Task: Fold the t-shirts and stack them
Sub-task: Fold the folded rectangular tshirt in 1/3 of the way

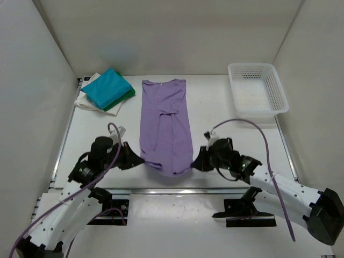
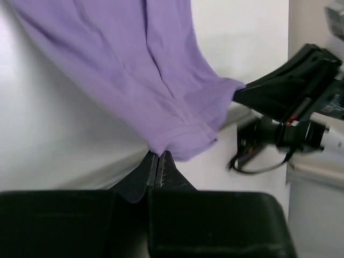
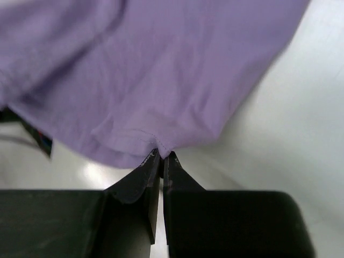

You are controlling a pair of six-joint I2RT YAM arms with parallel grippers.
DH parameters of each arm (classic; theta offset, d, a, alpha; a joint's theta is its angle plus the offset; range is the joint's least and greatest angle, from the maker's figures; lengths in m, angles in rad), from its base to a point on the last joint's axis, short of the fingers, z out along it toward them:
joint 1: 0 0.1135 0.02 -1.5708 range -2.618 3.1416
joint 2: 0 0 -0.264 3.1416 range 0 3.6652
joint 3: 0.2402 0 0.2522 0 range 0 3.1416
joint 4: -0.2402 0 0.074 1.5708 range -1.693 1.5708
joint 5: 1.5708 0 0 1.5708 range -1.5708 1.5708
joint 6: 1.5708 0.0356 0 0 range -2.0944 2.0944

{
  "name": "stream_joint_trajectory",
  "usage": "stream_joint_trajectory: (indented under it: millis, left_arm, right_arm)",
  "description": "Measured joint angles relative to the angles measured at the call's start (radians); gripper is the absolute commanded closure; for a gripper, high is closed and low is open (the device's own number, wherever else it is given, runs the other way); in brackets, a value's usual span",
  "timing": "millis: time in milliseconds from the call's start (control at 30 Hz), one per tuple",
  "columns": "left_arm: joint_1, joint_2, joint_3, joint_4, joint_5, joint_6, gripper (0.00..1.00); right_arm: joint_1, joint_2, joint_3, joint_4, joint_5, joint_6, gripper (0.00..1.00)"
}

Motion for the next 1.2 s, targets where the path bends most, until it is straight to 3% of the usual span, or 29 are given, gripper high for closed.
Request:
stream_joint_trajectory:
  millis: [233,567,700,767,867,933,1067,1200]
  left_arm:
    - [0.084,0.406,0.272,0.122,-0.100,0.080,1.00]
    - [0.181,0.841,0.434,0.289,-0.210,0.112,0.96]
    - [0.190,0.988,0.493,0.336,-0.235,0.119,0.76]
    - [0.198,1.036,0.503,0.356,-0.243,0.124,0.58]
    - [0.209,1.044,0.497,0.373,-0.251,0.116,0.31]
    - [0.215,1.010,0.489,0.386,-0.259,0.113,0.27]
    - [0.224,0.885,0.456,0.408,-0.271,0.122,0.33]
    - [0.200,0.708,0.279,0.457,-0.268,0.133,0.34]
  right_arm:
    - [-0.307,0.362,0.415,0.046,-0.101,-0.167,1.00]
    - [-0.452,0.880,0.794,0.063,-0.192,-0.265,1.00]
    - [-0.469,1.021,0.900,0.047,-0.201,-0.288,1.00]
    - [-0.470,1.059,0.923,0.045,-0.200,-0.295,0.86]
    - [-0.472,1.069,0.924,0.034,-0.203,-0.304,0.71]
    - [-0.473,1.059,0.922,0.038,-0.204,-0.306,0.68]
    - [-0.473,0.948,0.798,0.098,-0.203,-0.303,0.62]
    - [-0.449,0.740,0.540,0.188,-0.187,-0.277,0.58]
